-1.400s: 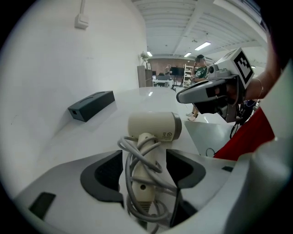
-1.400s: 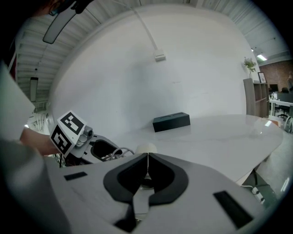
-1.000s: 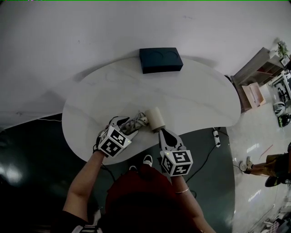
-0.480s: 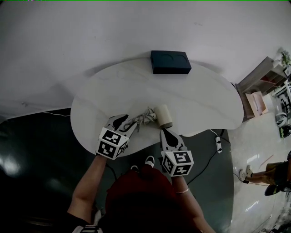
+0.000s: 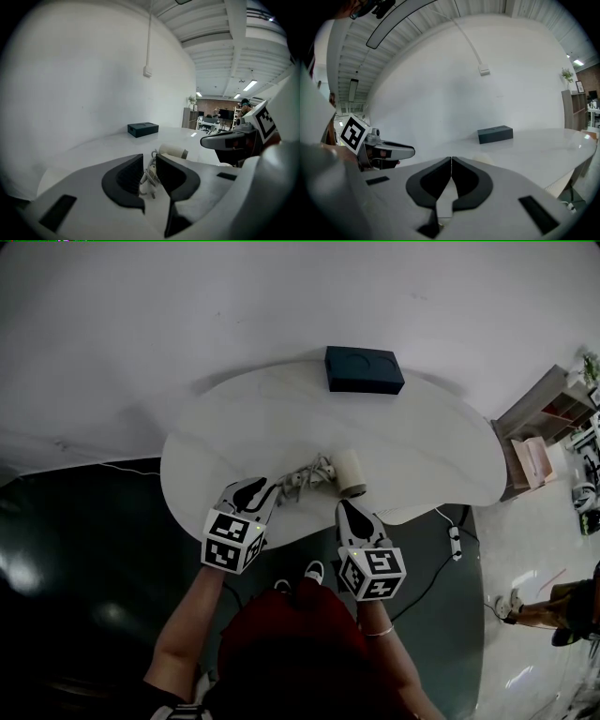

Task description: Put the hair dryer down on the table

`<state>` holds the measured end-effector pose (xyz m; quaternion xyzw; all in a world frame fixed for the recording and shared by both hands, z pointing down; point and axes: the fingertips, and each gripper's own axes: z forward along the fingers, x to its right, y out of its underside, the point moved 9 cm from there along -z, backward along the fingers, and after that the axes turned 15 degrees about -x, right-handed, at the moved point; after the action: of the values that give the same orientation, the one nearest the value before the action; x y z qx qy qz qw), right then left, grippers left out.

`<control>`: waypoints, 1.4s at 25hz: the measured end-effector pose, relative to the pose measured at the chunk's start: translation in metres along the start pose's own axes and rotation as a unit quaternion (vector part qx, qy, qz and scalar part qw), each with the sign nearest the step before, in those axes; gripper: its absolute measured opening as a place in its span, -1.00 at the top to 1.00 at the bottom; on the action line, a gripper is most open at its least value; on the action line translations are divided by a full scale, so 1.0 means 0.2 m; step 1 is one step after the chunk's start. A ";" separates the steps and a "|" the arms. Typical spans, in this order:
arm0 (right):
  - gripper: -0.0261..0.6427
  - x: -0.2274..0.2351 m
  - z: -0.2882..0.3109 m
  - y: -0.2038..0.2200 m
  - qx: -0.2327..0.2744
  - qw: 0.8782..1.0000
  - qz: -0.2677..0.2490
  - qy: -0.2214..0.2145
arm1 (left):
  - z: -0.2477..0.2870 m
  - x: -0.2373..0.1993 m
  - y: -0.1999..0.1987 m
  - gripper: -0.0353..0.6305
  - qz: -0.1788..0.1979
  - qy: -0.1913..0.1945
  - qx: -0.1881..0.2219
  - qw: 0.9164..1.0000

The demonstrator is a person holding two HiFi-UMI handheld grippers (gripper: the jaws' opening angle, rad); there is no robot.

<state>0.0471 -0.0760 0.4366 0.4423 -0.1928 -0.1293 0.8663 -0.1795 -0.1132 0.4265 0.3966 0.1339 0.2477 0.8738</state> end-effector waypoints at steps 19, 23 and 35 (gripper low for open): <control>0.88 -0.18 -0.10 0.03 0.017 0.999 -0.036 -0.007 | -0.26 0.03 0.19 0.77 -0.054 -0.036 0.030 0.997; 0.88 -0.21 -0.12 0.02 0.023 0.999 -0.047 -0.005 | -0.33 0.02 0.23 0.80 -0.073 -0.047 0.038 0.996; 0.88 -0.28 -0.16 0.01 0.042 0.997 -0.060 -0.030 | -0.44 0.05 0.27 0.81 -0.091 -0.075 0.056 0.991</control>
<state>0.0118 -0.0306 0.4093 0.4850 -0.1966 -0.1863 0.8315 -0.2267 -0.0211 0.4100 0.4484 0.1169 0.1290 0.8767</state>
